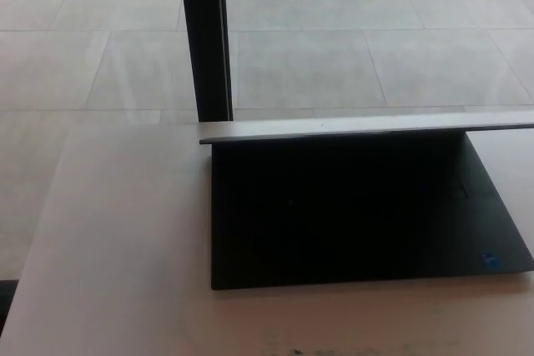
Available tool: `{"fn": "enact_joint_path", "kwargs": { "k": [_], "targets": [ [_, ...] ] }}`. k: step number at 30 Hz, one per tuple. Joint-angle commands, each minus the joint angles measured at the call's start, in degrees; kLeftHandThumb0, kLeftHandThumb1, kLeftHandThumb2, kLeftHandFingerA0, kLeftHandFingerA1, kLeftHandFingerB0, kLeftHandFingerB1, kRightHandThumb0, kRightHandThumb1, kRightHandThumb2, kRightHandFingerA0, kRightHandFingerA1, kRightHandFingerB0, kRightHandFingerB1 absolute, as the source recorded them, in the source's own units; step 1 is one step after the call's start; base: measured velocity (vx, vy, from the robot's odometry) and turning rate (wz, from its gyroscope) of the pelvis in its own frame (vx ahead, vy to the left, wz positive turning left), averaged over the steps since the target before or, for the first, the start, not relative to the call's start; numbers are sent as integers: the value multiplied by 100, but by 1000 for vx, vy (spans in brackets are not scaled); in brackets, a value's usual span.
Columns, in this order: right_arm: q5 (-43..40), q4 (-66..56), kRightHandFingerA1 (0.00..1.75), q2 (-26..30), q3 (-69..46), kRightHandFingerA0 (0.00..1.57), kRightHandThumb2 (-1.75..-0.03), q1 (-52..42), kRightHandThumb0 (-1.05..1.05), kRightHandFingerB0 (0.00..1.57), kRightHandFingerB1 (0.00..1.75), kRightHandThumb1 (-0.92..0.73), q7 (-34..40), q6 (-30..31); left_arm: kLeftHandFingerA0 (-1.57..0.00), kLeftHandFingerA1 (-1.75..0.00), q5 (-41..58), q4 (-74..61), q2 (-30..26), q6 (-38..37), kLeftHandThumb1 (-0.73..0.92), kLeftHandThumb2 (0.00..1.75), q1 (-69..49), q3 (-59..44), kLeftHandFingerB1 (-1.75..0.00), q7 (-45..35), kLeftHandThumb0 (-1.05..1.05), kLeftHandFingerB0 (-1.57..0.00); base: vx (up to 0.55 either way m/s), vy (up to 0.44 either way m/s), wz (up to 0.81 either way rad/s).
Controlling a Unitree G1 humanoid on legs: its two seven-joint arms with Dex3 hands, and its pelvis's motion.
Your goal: The robot uses its right hand to push down on the lid of a laptop kept in the middle of the desk to close it
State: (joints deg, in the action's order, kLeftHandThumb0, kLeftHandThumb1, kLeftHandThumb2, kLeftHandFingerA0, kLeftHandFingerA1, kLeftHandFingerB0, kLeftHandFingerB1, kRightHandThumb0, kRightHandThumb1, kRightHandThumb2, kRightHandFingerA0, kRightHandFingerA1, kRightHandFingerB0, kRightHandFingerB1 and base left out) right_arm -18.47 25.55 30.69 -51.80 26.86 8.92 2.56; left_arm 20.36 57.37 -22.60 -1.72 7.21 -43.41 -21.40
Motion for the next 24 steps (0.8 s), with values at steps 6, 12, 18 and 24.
{"fn": "enact_joint_path", "kwargs": {
  "k": [6, 12, 18, 24],
  "targets": [
    [497, -1490, 48, 498, 2511, 15, -73, 603, -93, 11, 33, -92, -1226, 645, -21, -85, 407, 202, -201, -132, 73, 75, 87, -115, -119, -244, -105, -20, 0, 0, 0],
    [874, -1432, 49, 454, 3510, 27, -72, 762, -88, 20, 30, -92, -1596, 239, -24, -87, 369, 185, -208, -177, 73, 73, 84, -38, -120, -262, -105, -21, 0, 0, 0],
    [2172, -1228, 54, 618, 5171, 21, -115, 1040, -90, 10, 42, -75, -1822, -129, -22, -88, 364, 135, -201, -146, 73, 76, 126, 47, -120, -210, -105, -20, 0, 0, 0],
    [2812, -697, 45, 651, 6055, 23, -71, 1386, -90, 21, 30, -92, -1859, -422, -20, -88, 393, 143, -190, -149, 73, 76, 146, 54, -119, -217, -105, -20, 0, 0, 0]
  ]
}}
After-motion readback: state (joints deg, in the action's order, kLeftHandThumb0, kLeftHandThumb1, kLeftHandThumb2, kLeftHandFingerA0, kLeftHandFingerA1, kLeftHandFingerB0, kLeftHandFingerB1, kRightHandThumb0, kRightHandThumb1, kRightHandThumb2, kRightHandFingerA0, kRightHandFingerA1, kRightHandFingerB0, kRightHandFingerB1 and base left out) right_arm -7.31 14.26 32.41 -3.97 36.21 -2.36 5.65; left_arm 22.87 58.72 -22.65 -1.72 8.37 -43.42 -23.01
